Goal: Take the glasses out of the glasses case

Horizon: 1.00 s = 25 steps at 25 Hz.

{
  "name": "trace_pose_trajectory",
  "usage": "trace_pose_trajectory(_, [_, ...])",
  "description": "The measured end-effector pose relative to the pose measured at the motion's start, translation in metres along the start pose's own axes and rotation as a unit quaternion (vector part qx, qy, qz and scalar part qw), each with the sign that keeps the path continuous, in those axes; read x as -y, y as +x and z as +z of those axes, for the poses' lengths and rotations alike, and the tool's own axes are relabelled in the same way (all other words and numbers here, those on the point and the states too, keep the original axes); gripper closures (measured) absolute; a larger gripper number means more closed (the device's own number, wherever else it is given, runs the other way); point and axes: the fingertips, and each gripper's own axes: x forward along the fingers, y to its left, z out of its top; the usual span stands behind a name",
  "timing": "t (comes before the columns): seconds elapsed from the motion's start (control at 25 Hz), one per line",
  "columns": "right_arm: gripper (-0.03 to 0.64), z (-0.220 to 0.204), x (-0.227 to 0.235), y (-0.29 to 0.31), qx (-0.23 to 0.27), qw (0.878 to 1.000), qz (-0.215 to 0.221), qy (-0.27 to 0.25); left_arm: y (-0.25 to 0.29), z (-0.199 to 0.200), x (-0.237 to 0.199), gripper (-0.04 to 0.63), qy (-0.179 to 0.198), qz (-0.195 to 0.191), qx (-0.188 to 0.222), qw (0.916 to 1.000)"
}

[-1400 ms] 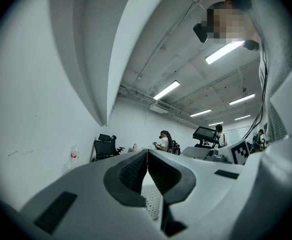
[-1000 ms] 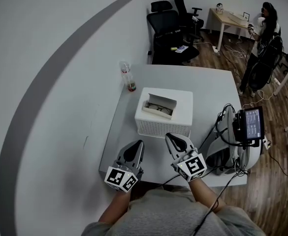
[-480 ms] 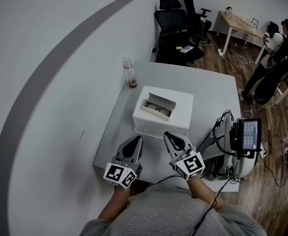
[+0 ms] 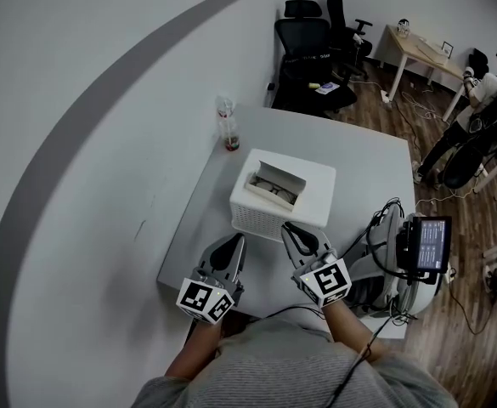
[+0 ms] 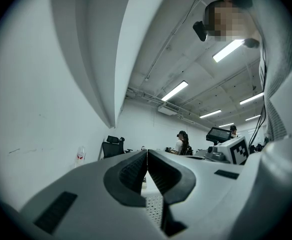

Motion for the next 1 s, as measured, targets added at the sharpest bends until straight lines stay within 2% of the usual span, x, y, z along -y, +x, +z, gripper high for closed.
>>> trace_pose_trajectory(0.24, [0.595,-0.008,0.005,0.010,-0.019,1.000,0.006,-0.016,-0.001,0.000,-0.002,0.583,-0.001,0.003,0.001,1.0000])
trace_pose_trajectory(0.36, [0.529,-0.012,0.005,0.016,-0.035,0.999,0.014,-0.033,-0.001,0.000,-0.001,0.583,-0.002,0.004,0.000,1.0000])
trace_pose_trajectory(0.44, [0.526,-0.013,0.005,0.022,-0.045,0.997,0.018,-0.053,-0.002,0.001,0.000,0.583,-0.001,0.004,0.000,1.0000])
trace_pose_trajectory(0.64, [0.526,-0.020,0.012,0.046,-0.084,0.989,0.023,-0.120,-0.002,0.000,-0.001,0.583,0.003,0.006,0.001,1.0000])
trace_pose_trajectory(1.0, [0.526,-0.049,0.034,0.073,-0.155,0.973,0.018,-0.170,0.001,-0.006,0.003,0.583,-0.002,0.011,-0.001,0.9999])
